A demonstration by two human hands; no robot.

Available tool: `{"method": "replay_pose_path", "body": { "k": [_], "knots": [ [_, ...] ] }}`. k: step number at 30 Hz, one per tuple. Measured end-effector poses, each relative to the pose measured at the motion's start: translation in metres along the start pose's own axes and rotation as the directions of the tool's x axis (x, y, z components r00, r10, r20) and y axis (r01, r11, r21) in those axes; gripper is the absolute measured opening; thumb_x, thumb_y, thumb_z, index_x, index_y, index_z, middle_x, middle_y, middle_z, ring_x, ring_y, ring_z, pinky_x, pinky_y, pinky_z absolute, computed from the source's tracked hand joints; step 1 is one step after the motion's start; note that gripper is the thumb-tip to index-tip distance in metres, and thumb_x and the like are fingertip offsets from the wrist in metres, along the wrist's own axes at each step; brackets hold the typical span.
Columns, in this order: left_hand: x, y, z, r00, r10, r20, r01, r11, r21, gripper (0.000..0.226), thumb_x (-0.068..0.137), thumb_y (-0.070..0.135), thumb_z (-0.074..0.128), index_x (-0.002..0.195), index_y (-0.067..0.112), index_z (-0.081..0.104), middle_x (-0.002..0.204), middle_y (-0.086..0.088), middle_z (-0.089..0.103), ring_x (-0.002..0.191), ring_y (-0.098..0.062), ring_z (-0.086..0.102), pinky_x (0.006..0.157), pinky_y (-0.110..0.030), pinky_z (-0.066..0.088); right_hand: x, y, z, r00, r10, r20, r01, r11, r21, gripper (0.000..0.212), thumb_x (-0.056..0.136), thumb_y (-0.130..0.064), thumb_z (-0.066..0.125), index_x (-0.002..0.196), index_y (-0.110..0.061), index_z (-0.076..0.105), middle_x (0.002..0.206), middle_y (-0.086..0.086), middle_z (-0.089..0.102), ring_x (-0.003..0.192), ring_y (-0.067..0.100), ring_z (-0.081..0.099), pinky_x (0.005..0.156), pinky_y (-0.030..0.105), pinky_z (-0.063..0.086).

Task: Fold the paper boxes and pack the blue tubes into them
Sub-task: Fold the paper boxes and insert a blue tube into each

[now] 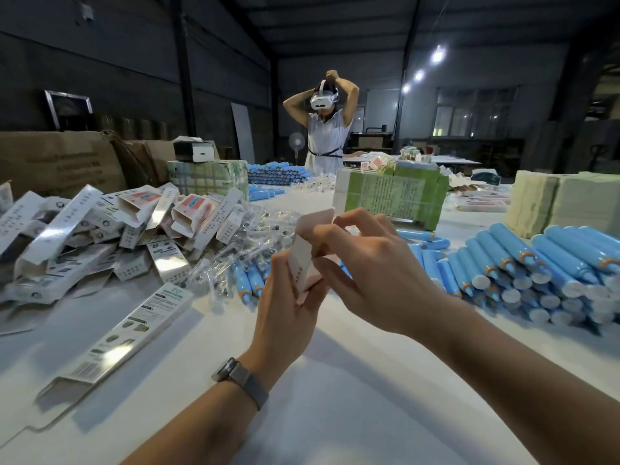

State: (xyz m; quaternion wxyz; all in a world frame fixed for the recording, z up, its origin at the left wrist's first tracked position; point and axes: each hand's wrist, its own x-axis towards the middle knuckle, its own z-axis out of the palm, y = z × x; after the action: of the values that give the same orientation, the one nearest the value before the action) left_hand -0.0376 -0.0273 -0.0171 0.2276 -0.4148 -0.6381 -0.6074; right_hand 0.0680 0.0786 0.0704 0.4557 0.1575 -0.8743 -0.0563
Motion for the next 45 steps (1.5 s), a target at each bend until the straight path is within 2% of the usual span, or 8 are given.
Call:
{"method": "replay_pose_path", "body": {
  "k": [6, 8, 11, 16, 28, 35, 40, 45],
  "knots": [
    [0.002, 0.011, -0.002, 0.997, -0.066, 0.029, 0.069, 0.99, -0.122, 0.027, 0.089, 0.043, 0.059, 0.096, 0.054, 0.035, 0.092, 0.029, 0.059, 0.081, 0.0, 0.06, 0.066, -0.014, 0.047, -0.005, 0.007, 0.01, 0.968, 0.144, -0.203, -0.106, 0.977, 0.187, 0.031, 0.082, -0.004, 0.07, 0.113, -0.009, 0.065, 0.115, 0.003, 0.063, 0.111, 0.026, 0.055, 0.093, 0.037, 0.042],
    [0.002, 0.011, -0.003, 0.994, -0.087, 0.064, 0.098, 0.975, -0.199, 0.014, 0.092, 0.057, 0.047, 0.097, 0.047, 0.04, 0.093, 0.021, 0.058, 0.088, -0.012, 0.061, 0.079, -0.036, 0.054, -0.006, 0.009, 0.012, 0.935, 0.33, -0.131, -0.237, 0.855, 0.461, 0.042, 0.084, -0.004, 0.072, 0.12, -0.019, 0.059, 0.119, -0.004, 0.058, 0.107, 0.011, 0.057, 0.089, 0.027, 0.046],
    [0.003, 0.013, -0.004, 0.99, -0.093, 0.108, 0.115, 0.971, -0.212, 0.021, 0.092, 0.062, 0.041, 0.099, 0.043, 0.047, 0.091, 0.01, 0.061, 0.088, -0.025, 0.063, 0.08, -0.058, 0.052, -0.006, 0.008, 0.015, 0.878, 0.475, 0.062, -0.356, 0.56, 0.748, 0.045, 0.085, -0.005, 0.073, 0.114, -0.035, 0.055, 0.111, -0.011, 0.063, 0.085, 0.01, 0.064, 0.075, 0.034, 0.057],
    [0.004, 0.014, -0.007, 0.994, -0.034, 0.108, 0.06, 0.969, -0.241, 0.048, 0.097, 0.056, 0.039, 0.142, 0.06, 0.021, 0.123, 0.017, 0.061, 0.11, -0.015, 0.065, 0.088, -0.04, 0.056, -0.006, 0.01, 0.017, 0.855, 0.515, 0.061, -0.308, 0.411, 0.858, 0.039, 0.077, -0.005, 0.078, 0.104, -0.027, 0.06, 0.099, -0.009, 0.068, 0.073, 0.007, 0.061, 0.07, 0.023, 0.052],
    [0.0, 0.025, -0.009, 0.997, 0.046, 0.061, -0.034, 0.98, -0.197, 0.037, 0.106, 0.028, 0.038, 0.139, 0.041, 0.031, 0.117, 0.009, 0.066, 0.1, -0.022, 0.069, 0.077, -0.048, 0.059, -0.014, 0.005, 0.02, 0.839, 0.536, -0.092, -0.3, 0.597, 0.744, 0.055, 0.077, -0.019, 0.081, 0.119, -0.037, 0.05, 0.115, -0.009, 0.055, 0.076, 0.015, 0.065, 0.05, 0.041, 0.056],
    [0.003, 0.027, -0.012, 0.996, 0.011, 0.084, 0.008, 0.974, -0.224, 0.029, 0.097, 0.043, 0.042, 0.125, 0.047, 0.039, 0.104, 0.016, 0.066, 0.084, -0.023, 0.07, 0.068, -0.056, 0.06, -0.016, 0.005, 0.023, 0.857, 0.482, -0.181, -0.249, 0.696, 0.673, 0.051, 0.082, -0.019, 0.077, 0.121, -0.036, 0.049, 0.119, -0.005, 0.058, 0.083, 0.017, 0.067, 0.05, 0.024, 0.05],
    [0.003, 0.028, -0.014, 0.997, 0.01, 0.08, 0.012, 0.965, -0.262, 0.031, 0.099, 0.024, 0.045, 0.122, 0.044, 0.042, 0.105, 0.016, 0.066, 0.084, -0.015, 0.069, 0.071, -0.056, 0.059, -0.017, 0.005, 0.026, 0.892, 0.405, -0.201, -0.207, 0.761, 0.615, 0.047, 0.086, -0.017, 0.072, 0.124, -0.032, 0.049, 0.113, -0.016, 0.063, 0.085, 0.012, 0.065, 0.055, 0.032, 0.053],
    [0.003, 0.028, -0.014, 0.996, 0.003, 0.088, 0.024, 0.953, -0.3, 0.03, 0.098, 0.024, 0.046, 0.123, 0.04, 0.045, 0.109, 0.013, 0.065, 0.084, -0.009, 0.068, 0.073, -0.057, 0.058, -0.019, 0.007, 0.027, 0.896, 0.418, -0.15, -0.235, 0.733, 0.638, 0.035, 0.089, -0.026, 0.065, 0.121, -0.032, 0.05, 0.103, -0.02, 0.065, 0.091, 0.012, 0.064, 0.061, 0.021, 0.051]
  ]
}}
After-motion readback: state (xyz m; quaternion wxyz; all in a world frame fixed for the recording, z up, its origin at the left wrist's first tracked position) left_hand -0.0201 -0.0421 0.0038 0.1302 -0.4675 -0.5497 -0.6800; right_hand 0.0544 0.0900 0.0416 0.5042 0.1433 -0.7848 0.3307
